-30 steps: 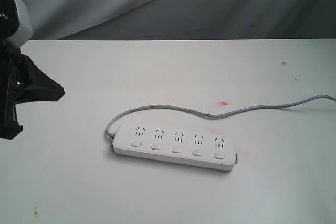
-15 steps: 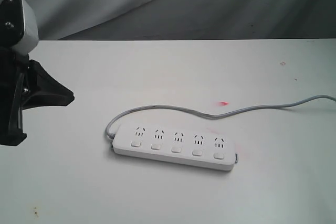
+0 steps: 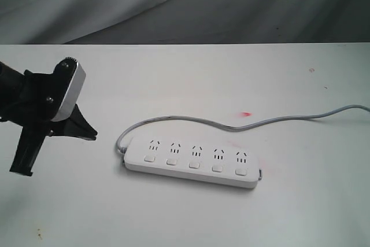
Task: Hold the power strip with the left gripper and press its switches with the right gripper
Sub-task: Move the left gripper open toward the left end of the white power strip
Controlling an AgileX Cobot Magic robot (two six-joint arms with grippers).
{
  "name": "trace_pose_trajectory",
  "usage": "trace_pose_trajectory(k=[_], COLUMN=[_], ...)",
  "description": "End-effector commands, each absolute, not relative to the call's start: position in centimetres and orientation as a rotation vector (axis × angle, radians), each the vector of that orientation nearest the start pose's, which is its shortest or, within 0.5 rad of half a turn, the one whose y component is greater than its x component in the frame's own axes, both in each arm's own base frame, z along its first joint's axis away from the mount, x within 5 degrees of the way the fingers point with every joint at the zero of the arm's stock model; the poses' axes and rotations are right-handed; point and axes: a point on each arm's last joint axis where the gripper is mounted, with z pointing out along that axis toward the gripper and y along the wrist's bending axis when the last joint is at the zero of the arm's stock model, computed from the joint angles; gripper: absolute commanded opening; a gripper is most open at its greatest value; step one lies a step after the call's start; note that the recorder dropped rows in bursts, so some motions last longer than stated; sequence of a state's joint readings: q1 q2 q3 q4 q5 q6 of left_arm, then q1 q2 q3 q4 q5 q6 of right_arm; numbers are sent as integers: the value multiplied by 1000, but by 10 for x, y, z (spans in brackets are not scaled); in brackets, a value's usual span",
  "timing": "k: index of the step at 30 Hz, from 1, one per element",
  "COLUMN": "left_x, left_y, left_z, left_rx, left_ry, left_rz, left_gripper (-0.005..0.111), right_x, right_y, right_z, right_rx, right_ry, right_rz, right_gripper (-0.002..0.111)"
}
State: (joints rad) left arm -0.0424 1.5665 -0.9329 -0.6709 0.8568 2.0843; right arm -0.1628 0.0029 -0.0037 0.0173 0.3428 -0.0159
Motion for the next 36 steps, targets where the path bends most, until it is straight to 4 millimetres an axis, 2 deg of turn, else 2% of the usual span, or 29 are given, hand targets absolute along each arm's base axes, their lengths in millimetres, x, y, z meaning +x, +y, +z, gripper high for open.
trace_pose_trajectory(k=[1, 6, 9, 15, 18, 21, 25, 27, 29, 36], left_x=[308, 328, 331, 324, 319, 318, 322, 326, 331, 361], left_y=[-54, -57, -60, -70, -73, -74, -74, -71, -67, -56], left_z=[211, 204, 197, 190, 190, 188, 178, 172, 166, 161], left_rx=[1873, 1723, 1737, 1795, 1816, 1820, 1782, 1741, 1731, 1745], left_ry=[1721, 1777, 1781, 1746, 1729, 1724, 1755, 1784, 1806, 1793], left_rz=[-133, -136, -210, -512, -590, -634, -673, -662, -646, -615], left_gripper=[0, 0, 0, 0, 4, 22, 64, 76, 81, 82], right_x=[53, 53, 53, 53, 53, 53, 53, 53, 53, 53], right_y=[-8, -8, -8, -8, -8, -8, -8, -8, -8, -8], right_z=[183, 183, 183, 183, 183, 183, 183, 183, 183, 183], right_rx=[143, 143, 143, 143, 143, 143, 143, 143, 143, 143], right_ry=[1819, 1819, 1819, 1819, 1819, 1819, 1819, 1819, 1819, 1819], right_rz=[-104, -104, -104, -104, -104, -104, -104, -104, -104, -104], right_gripper=[0, 0, 0, 0, 0, 0, 0, 0, 0, 0])
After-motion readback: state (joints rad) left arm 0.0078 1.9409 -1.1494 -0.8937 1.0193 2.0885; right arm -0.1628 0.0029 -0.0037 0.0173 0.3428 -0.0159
